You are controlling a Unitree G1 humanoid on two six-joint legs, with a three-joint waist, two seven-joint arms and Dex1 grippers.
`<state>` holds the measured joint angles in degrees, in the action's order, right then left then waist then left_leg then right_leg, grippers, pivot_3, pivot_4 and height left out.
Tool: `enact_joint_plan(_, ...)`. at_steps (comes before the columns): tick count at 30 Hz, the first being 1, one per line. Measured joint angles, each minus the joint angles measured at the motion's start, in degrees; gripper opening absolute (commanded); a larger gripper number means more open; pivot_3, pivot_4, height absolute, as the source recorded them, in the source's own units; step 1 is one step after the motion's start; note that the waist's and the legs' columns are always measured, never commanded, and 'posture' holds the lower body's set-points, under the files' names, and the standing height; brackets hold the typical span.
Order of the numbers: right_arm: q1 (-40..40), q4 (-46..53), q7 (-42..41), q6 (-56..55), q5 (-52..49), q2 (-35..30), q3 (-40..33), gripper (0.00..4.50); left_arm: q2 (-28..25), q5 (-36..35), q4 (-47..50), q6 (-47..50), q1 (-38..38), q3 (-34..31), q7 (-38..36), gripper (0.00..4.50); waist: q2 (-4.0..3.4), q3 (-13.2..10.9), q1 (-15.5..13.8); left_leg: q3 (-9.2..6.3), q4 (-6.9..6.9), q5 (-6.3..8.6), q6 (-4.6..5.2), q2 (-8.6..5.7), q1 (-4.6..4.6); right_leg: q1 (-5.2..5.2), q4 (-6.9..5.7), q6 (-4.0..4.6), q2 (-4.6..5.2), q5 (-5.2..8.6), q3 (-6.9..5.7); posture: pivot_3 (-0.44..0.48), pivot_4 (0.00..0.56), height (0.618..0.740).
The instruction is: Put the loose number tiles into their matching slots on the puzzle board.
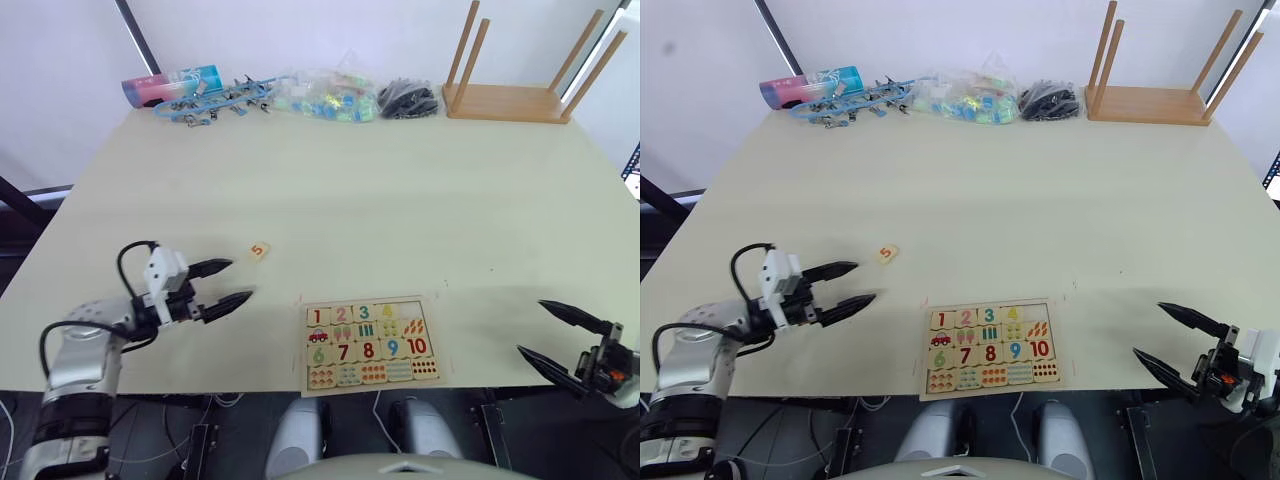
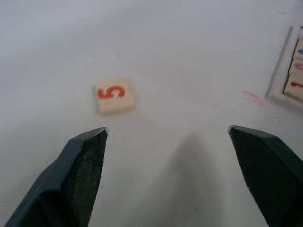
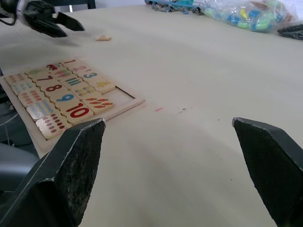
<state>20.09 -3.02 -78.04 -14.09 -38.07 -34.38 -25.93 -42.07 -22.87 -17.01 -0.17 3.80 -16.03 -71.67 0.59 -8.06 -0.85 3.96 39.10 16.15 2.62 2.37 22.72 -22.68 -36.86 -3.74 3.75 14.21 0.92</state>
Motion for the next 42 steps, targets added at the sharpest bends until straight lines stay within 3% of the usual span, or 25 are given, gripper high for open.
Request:
enact_joint_plan(7, 0.01, -3.48, -2.19, -0.95, -0.08, -1.27, -2.49, 4.5, -0.42, -2.13, -2.22, -4.33, -4.7, -4.51, -2.61, 4.46, 0.01, 0.01, 0.14, 0.04, -0.03, 0.01, 0.02, 0.05, -0.03, 0.0, 0.0, 0.01, 0.05, 0.0, -0.03, 0.0, 0.15, 0.737)
enact_joint_plan(17, -2.32, -9.2, -4.79, -2.01, -0.05, -2.87, -4.16, 4.5, -0.35, -3.86, -5.05, -8.2, -6.68, -6.14, -5.92, 4.46, 0.05, 0.04, 0.08, 0.07, -0.04, 0.04, 0.05, 0.06, -0.05, 0.0, 0.0, 0.21, 0.09, 0.12, -0.05, 0.0, 0.15, 0.737)
enact_joint_plan(42, -3.3, -9.4, -5.87, -2.34, 0.71, -2.86, -4.08, 4.5, -0.31, -4.24, -15.18, -14.28, -2.36, -5.94, -10.85, 4.46, 0.05, 0.04, 0.06, 0.08, -0.04, 0.04, 0.06, 0.06, -0.05, 0.01, 0.0, 0.2, 0.11, 0.11, -0.05, 0.0, 0.15, 0.737)
